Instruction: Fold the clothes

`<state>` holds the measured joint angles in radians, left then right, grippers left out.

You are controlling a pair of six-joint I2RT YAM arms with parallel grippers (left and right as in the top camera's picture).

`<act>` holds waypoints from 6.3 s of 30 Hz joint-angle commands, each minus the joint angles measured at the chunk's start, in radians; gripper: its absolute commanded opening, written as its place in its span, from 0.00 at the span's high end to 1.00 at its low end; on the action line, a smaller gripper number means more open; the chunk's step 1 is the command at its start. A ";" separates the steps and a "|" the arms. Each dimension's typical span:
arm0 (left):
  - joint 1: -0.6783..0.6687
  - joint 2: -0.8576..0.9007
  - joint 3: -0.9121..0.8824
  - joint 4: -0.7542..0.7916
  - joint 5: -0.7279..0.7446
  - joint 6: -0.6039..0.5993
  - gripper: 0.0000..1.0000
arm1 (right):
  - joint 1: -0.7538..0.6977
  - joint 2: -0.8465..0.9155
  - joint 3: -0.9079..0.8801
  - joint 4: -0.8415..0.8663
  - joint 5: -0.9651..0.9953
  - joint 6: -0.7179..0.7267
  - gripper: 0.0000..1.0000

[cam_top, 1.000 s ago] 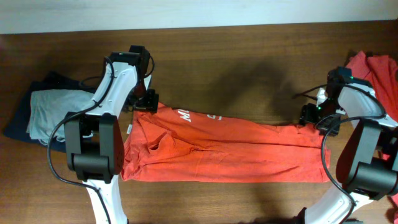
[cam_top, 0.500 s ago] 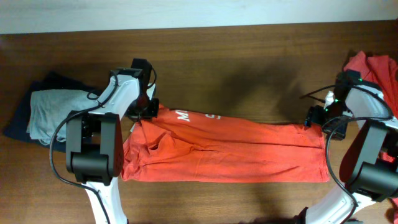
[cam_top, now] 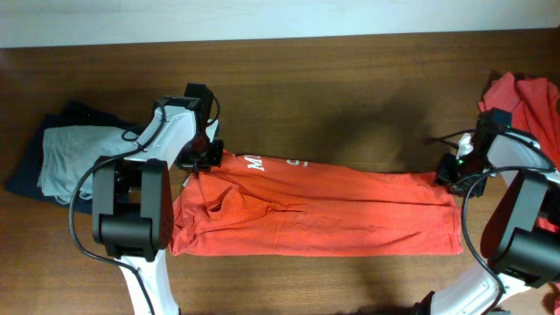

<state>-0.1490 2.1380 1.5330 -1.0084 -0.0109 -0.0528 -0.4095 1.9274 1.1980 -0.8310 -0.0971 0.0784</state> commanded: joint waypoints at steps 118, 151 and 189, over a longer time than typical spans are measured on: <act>0.113 -0.028 0.369 -0.282 -0.018 0.054 0.34 | -0.075 0.340 0.122 -0.304 -0.345 -0.463 0.17; 0.200 -0.140 0.796 -0.549 -0.018 0.080 0.30 | 0.000 -0.026 0.678 -0.566 0.183 0.046 0.96; 0.200 -0.251 0.808 -0.602 -0.018 0.080 0.28 | 1.056 -0.010 0.432 -0.334 -0.196 0.113 0.57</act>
<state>0.0521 1.9202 2.3295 -1.6058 -0.0257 0.0116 0.6403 1.9392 1.6009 -1.1618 -0.2085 0.2169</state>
